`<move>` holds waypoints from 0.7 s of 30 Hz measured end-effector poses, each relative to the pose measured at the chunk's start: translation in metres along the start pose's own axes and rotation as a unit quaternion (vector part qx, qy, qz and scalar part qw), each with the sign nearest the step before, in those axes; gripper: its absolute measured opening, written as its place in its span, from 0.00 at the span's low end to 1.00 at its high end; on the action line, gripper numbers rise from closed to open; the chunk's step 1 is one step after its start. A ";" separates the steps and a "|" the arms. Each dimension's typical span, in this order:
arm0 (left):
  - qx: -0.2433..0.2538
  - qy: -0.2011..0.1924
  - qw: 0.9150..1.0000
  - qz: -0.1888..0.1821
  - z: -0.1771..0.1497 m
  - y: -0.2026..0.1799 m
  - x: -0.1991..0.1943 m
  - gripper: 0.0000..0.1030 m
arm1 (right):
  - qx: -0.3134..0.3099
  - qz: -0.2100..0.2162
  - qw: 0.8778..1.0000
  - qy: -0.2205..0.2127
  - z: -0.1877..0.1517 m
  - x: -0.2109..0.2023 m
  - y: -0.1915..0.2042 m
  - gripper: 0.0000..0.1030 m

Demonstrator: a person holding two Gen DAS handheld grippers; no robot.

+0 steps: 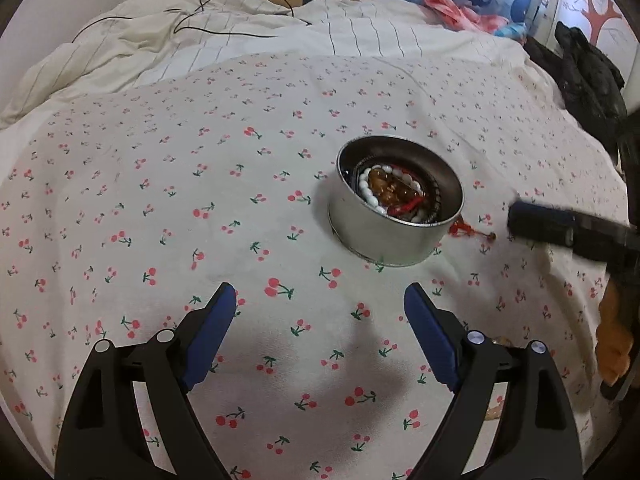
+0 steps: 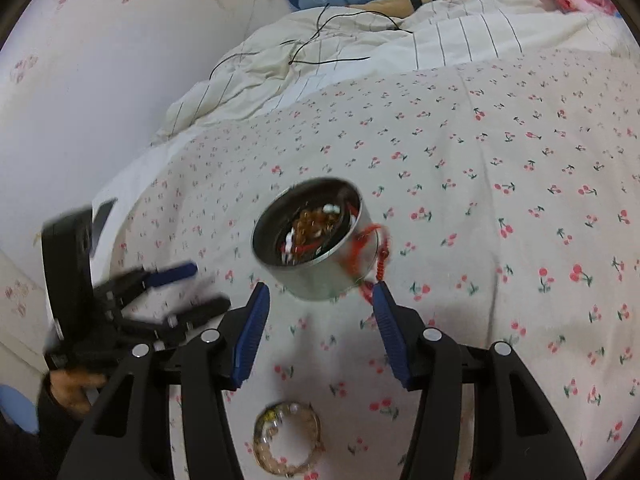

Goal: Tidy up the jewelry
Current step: 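Lower the red keychain into the tin and open the right gripper, then grasp the pearl bracelet with the left gripper while the right gripper grasps the silver bangle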

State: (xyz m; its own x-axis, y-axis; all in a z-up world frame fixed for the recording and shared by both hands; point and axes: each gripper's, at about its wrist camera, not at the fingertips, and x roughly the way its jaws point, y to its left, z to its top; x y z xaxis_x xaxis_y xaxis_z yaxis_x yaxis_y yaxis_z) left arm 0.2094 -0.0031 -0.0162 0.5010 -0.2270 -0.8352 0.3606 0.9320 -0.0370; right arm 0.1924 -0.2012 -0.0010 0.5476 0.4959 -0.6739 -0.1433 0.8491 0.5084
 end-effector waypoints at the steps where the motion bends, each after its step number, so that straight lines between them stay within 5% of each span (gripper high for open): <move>1: -0.002 0.001 1.000 0.001 0.000 0.000 0.000 0.80 | -0.007 -0.003 1.000 -0.001 0.004 0.002 0.003 0.51; 4: -0.008 -0.002 1.000 0.001 0.000 0.005 -0.002 0.80 | -0.081 -0.053 0.995 0.025 0.009 0.015 0.018 0.51; 8: -0.021 -0.006 1.000 -0.002 0.002 0.011 -0.005 0.80 | -0.207 -0.164 0.963 0.052 -0.008 0.028 0.030 0.51; 14: -0.014 -0.001 1.000 0.000 0.002 0.008 -0.002 0.81 | -0.218 -0.165 0.959 0.082 0.000 0.065 0.012 0.55; 15: -0.012 0.001 1.000 0.002 0.002 0.008 -0.001 0.81 | -0.215 -0.165 0.959 0.085 0.000 0.072 0.006 0.53; 16: -0.013 0.001 1.000 0.003 0.002 0.009 -0.001 0.81 | -0.209 -0.156 0.962 0.084 0.000 0.072 0.004 0.33; 18: -0.015 0.000 1.000 0.004 0.002 0.010 -0.002 0.81 | -0.201 -0.156 0.965 0.071 0.001 0.063 0.000 0.11; 21: -0.021 -0.005 1.000 0.004 0.003 0.012 -0.004 0.81 | -0.183 -0.144 0.971 0.046 0.001 0.043 -0.001 0.11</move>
State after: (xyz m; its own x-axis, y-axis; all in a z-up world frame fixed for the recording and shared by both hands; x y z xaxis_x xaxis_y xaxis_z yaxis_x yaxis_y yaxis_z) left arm 0.2144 0.0078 -0.0116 0.5122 -0.2215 -0.8298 0.3231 0.9449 -0.0528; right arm 0.2175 -0.1804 -0.0298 0.5352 0.2284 -0.8132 -0.2883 0.9543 0.0783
